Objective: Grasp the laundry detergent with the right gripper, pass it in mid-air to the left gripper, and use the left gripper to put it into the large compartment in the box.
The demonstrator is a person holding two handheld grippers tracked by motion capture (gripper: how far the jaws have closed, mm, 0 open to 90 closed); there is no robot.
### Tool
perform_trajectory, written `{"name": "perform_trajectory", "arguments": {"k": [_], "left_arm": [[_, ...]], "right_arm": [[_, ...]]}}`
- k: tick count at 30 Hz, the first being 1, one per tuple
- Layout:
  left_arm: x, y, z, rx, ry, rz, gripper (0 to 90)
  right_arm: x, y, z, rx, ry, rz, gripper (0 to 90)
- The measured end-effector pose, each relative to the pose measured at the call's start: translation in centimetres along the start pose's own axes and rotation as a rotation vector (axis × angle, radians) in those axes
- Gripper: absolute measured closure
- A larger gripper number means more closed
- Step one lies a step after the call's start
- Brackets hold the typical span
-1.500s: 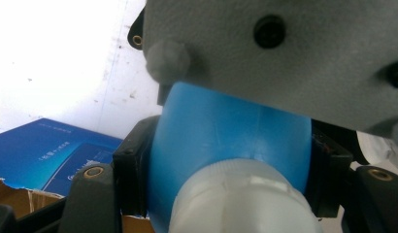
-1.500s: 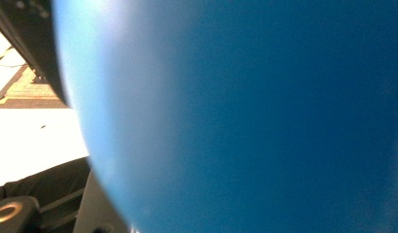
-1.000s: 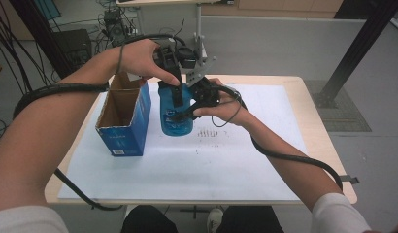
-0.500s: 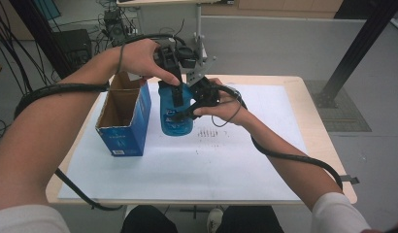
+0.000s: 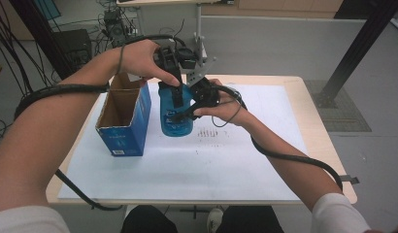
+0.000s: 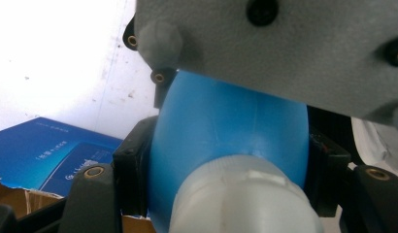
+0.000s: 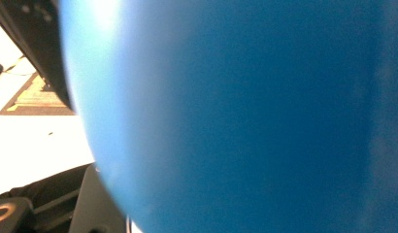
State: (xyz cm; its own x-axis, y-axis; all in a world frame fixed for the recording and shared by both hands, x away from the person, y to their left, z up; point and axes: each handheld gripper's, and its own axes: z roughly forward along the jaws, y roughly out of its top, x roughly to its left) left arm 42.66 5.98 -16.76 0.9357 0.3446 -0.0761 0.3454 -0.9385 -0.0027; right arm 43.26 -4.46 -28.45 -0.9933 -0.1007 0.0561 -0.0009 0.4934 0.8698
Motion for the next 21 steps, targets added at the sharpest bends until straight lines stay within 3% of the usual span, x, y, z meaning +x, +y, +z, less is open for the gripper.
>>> {"name": "perform_trajectory", "arguments": {"k": [3,6,11,17,21], "left_arm": [[0.0,0.0,0.0,-0.001,-0.003,0.0,35.4],[0.0,0.1,-0.1,0.002,0.004,-0.001,35.5],[0.4,-0.1,-0.6,-0.007,0.01,-0.02,35.4],[0.8,-0.4,-1.2,-0.004,0.022,-0.078,35.4],[0.9,-0.6,-1.8,-0.007,0.029,-0.121,35.4]], "right_arm": [[0.2,0.0,-0.1,-0.004,0.009,0.025,33.8],[0.1,-0.2,-0.2,-0.003,0.01,0.011,26.7],[0.4,-1.0,-1.5,0.0,0.005,0.056,18.9],[0.4,-2.1,-4.2,0.04,-0.094,0.088,11.5],[0.3,-3.1,-6.2,0.115,-0.186,0.096,8.3]]}}
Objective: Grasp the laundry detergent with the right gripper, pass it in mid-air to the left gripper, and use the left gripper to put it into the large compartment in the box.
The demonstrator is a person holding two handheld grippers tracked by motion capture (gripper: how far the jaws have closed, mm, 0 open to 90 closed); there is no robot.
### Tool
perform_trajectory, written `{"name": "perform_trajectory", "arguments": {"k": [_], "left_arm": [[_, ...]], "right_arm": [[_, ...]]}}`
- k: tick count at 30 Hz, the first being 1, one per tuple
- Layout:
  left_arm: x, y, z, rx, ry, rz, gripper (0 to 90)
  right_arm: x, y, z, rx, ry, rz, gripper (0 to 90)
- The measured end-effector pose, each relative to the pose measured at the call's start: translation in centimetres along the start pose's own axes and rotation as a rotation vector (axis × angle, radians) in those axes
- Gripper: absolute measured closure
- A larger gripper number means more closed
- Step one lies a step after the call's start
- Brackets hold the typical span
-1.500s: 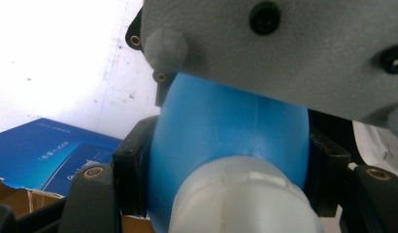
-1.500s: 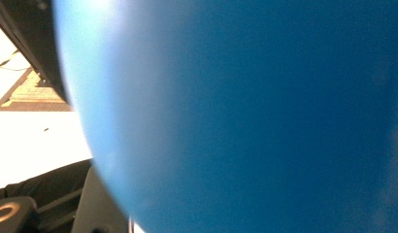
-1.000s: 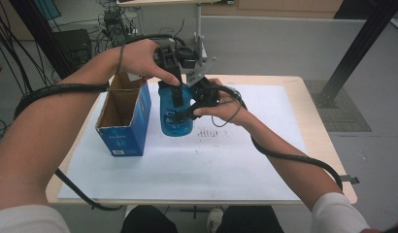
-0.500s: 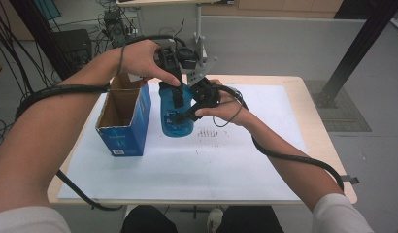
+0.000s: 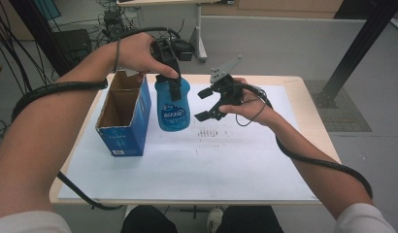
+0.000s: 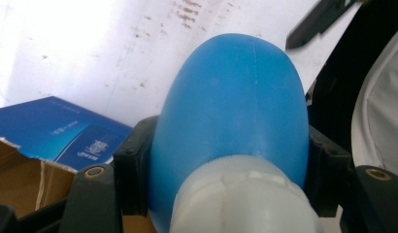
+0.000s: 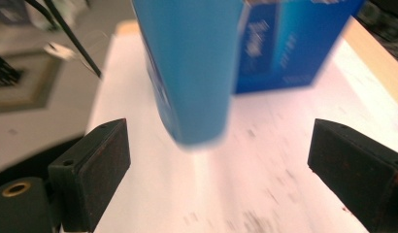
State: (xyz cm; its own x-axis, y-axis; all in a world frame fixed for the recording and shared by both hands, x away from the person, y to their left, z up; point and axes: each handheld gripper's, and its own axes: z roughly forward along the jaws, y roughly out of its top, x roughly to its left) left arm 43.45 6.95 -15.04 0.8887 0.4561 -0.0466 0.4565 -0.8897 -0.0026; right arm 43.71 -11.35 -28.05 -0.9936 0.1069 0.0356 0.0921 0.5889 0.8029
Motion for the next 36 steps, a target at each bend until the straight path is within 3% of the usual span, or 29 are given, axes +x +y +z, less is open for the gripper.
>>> {"name": "perform_trajectory", "arguments": {"k": [7,10,16,18,26,31,36], "left_arm": [[0.2,-0.4,-1.0,-0.003,0.05,-0.087,35.3],[0.4,-0.8,-1.7,-0.006,0.062,-0.128,35.3],[0.8,-1.7,-3.5,-0.016,0.092,-0.21,35.3],[1.0,-2.1,-4.0,-0.009,0.094,-0.238,35.3],[1.9,-4.0,-5.4,-0.017,0.111,-0.344,35.3],[2.7,-5.0,-6.7,-0.025,0.112,-0.441,35.4],[3.8,-6.3,-8.1,-0.07,0.096,-0.556,35.4]], "right_arm": [[-0.6,-2.0,-2.7,0.116,-0.1,0.046,6.5],[-0.7,-2.8,-3.7,0.143,-0.1,0.073,6.9],[-0.8,-4.4,-5.3,0.211,-0.143,0.099,6.6],[-0.7,-4.8,-5.7,0.212,-0.132,0.113,6.3],[-0.3,-6.2,-6.8,0.277,-0.164,0.113,5.9],[-0.3,-6.7,-7.4,0.282,-0.162,0.131,5.8],[-0.2,-7.1,-7.9,0.269,-0.161,0.144,5.8]]}}
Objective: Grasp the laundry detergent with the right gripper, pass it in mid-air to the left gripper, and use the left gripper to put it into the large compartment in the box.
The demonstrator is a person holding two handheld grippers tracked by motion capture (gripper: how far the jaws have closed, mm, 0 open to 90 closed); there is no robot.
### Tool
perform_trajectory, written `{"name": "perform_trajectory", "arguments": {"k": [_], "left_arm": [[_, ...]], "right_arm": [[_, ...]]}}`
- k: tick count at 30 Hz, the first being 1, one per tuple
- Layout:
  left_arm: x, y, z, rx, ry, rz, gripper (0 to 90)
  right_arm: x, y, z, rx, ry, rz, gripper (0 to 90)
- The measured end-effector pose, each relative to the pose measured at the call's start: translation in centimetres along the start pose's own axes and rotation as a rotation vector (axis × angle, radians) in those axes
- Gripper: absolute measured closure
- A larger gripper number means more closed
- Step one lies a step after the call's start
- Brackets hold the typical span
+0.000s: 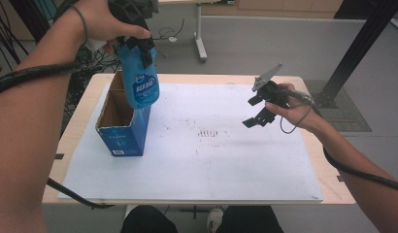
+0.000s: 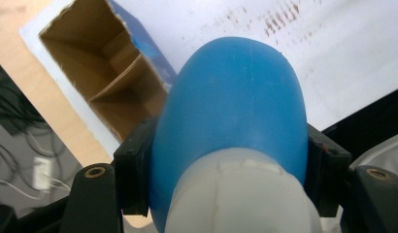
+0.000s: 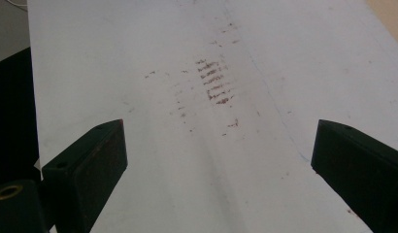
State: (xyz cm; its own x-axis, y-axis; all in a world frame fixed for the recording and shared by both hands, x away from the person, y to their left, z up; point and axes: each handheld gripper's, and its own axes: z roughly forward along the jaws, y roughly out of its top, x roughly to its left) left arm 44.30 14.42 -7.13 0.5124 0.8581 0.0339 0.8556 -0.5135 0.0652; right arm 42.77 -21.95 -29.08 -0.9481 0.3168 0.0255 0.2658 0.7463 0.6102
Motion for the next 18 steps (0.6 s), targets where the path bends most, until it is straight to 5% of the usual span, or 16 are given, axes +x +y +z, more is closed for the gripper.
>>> {"name": "perform_trajectory", "arguments": {"k": [12,18], "left_arm": [[3.3,-0.8,-2.1,-0.069,0.052,-0.343,35.6],[5.0,-1.7,-2.3,-0.068,0.061,-0.471,35.6]], "right_arm": [[-0.3,-0.9,-1.1,0.006,-0.001,0.023,5.9],[-0.2,-1.0,-1.4,0.011,-0.004,0.014,5.9]]}}
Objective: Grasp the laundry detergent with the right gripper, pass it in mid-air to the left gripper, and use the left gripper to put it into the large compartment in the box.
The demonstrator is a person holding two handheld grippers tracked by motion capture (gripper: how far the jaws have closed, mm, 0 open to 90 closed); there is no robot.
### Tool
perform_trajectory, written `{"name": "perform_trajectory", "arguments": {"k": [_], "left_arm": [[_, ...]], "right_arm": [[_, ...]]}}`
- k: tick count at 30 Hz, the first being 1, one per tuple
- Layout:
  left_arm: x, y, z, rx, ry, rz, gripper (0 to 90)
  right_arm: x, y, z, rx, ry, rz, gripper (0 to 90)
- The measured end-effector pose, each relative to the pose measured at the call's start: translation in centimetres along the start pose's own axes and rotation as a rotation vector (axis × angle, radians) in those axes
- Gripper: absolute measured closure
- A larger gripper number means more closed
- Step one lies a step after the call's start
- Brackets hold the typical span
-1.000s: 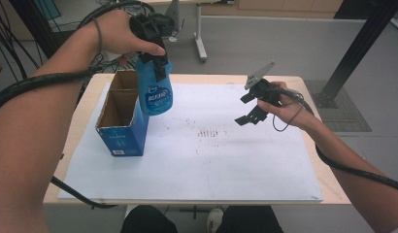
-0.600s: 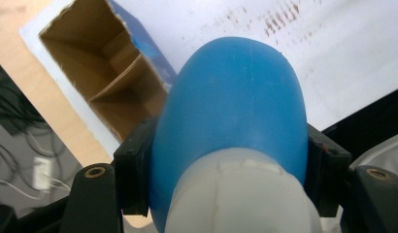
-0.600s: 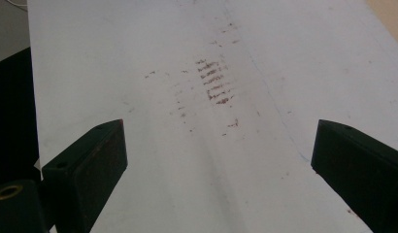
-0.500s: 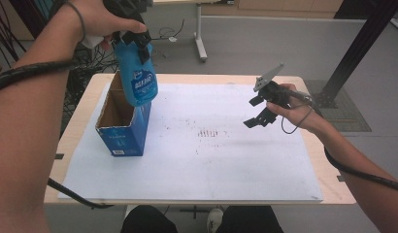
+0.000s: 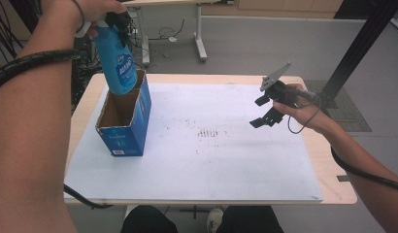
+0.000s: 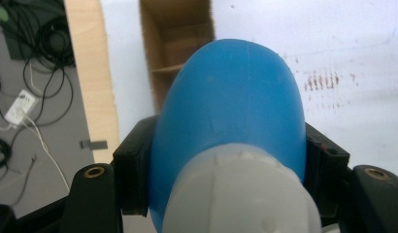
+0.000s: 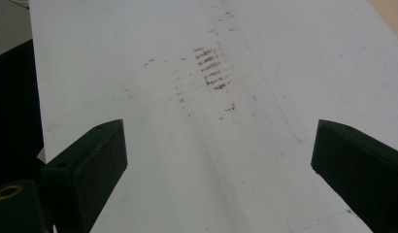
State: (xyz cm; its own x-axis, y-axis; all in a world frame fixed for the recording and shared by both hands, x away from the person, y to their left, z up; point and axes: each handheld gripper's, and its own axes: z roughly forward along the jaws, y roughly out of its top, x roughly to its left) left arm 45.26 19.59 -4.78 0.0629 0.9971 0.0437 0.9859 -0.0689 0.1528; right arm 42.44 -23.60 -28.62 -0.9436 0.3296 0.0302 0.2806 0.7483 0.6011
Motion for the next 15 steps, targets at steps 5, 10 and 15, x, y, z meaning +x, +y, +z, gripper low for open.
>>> {"name": "perform_trajectory", "arguments": {"k": [5,10,15], "left_arm": [[1.8,-0.3,-0.1,-0.005,0.002,-0.117,35.7],[2.9,-0.6,0.0,-0.012,0.008,-0.2,35.7],[3.5,-0.8,0.4,-0.008,0.007,-0.23,35.7]], "right_arm": [[0.0,-0.1,-0.2,-0.005,-0.006,-0.005,5.8],[0.1,-0.4,-0.2,0.005,-0.008,-0.007,5.8],[0.2,-0.6,-0.3,-0.002,-0.006,-0.009,5.9]]}}
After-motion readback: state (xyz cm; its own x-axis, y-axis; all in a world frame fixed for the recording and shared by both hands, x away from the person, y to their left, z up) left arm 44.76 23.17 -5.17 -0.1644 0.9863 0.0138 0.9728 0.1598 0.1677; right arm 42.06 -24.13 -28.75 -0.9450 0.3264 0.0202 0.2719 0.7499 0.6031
